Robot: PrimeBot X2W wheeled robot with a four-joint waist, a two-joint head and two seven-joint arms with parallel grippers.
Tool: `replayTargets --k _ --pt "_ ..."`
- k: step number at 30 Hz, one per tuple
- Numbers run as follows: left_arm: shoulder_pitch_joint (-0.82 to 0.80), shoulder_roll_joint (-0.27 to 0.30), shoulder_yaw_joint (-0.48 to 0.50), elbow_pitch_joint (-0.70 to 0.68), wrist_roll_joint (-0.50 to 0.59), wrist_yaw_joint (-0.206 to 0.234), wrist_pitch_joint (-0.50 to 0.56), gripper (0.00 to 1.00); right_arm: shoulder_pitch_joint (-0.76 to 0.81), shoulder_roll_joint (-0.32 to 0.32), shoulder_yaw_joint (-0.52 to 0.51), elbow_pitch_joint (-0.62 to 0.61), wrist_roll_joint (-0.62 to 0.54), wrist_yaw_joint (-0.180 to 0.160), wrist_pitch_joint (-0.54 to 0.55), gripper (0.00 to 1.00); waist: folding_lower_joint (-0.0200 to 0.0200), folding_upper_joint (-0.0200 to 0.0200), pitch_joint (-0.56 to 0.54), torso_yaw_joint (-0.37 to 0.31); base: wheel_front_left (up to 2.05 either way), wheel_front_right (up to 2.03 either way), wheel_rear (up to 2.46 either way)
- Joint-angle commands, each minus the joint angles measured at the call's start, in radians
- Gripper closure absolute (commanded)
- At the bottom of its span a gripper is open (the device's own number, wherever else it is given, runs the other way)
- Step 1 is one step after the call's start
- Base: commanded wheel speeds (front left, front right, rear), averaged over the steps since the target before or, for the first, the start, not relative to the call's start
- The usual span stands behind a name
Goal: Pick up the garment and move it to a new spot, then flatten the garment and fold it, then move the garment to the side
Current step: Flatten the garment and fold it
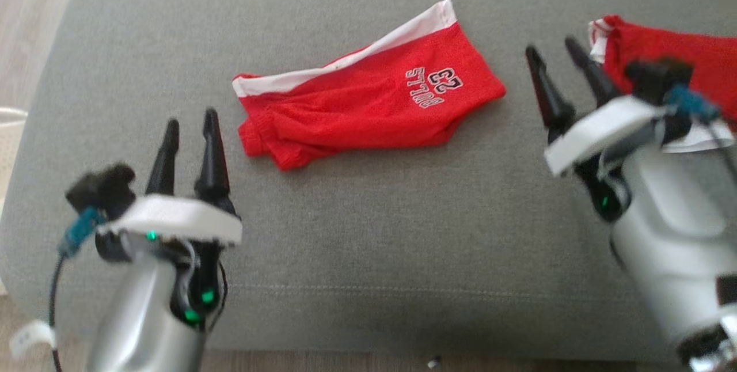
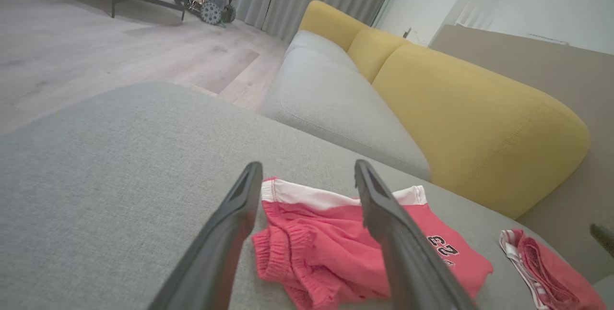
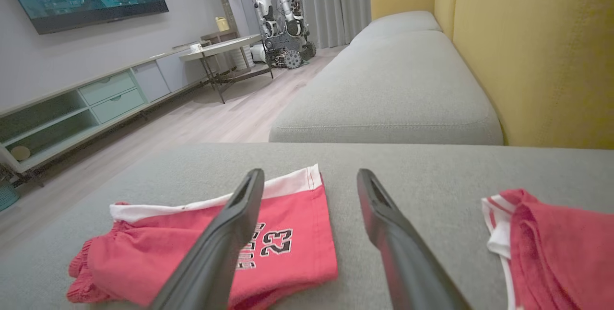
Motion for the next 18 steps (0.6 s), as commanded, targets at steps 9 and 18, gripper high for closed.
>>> replayTargets --k 9,18 --pt "0.157 -0.063 0.11 -0.133 0.167 -0.068 -0.012 0.0 0.203 0.064 -0.163 -0.095 -0.165 -0.001 -0.026 0.0 0.0001 -0.0001 -0.05 0.001 0.0 0.0 0.0" --pt "0.215 -0.075 0.099 -0.158 0.179 -0.089 -0.012 0.0 0.325 0.122 -0.306 -0.24 -0.255 -0.001 0.049 0.0 0.0001 -0.0001 -0.059 0.027 0.0 0.0 0.0"
